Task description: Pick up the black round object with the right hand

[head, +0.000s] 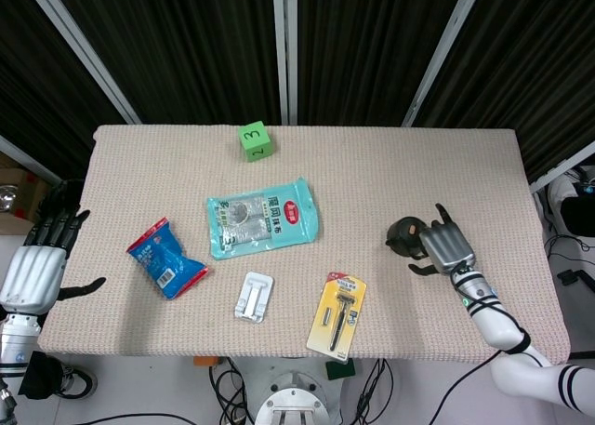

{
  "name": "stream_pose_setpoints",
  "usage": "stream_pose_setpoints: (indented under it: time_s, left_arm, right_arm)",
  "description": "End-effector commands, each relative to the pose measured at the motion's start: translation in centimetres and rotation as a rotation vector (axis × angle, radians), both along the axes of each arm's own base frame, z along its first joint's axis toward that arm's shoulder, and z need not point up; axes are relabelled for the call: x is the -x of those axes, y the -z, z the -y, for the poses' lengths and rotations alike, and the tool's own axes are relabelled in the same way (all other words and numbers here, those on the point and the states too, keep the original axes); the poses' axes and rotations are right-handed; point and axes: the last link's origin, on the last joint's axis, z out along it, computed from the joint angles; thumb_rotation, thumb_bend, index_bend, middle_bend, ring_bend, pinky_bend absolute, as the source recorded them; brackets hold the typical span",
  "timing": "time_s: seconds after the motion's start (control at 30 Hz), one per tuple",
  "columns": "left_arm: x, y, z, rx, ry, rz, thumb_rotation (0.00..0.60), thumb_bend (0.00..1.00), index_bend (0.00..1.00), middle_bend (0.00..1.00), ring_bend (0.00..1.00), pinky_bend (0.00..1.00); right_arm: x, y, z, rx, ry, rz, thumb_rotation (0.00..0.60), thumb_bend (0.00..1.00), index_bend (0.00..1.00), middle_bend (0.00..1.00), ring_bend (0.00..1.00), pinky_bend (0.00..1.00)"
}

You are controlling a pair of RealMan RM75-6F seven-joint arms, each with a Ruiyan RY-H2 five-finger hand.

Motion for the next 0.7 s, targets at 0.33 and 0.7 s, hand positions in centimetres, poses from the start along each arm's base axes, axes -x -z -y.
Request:
stream_pose_setpoints:
  time_s: [0.33,0.7]
  left_arm:
    - [0.03,-0.03,0.01,-0.001,-0.002,0.0,0.492,0.0,0.06,0.02,0.02,0.13]
    - [0.02,0.03,-0.03,0.002,-0.004,0.0,0.495,0.0,0.06,0.02,0.02,0.13]
  right_arm:
    - [-0.16,0.0,-0.16,-0.001,-0.017,0.002,0.377,0.18,0.63,0.45,0.3,0.0]
    - [-0.38,0.43,-0.33,-0.026,-0.048,0.019,0.375,0.18,0.63,0.45,0.3,0.0]
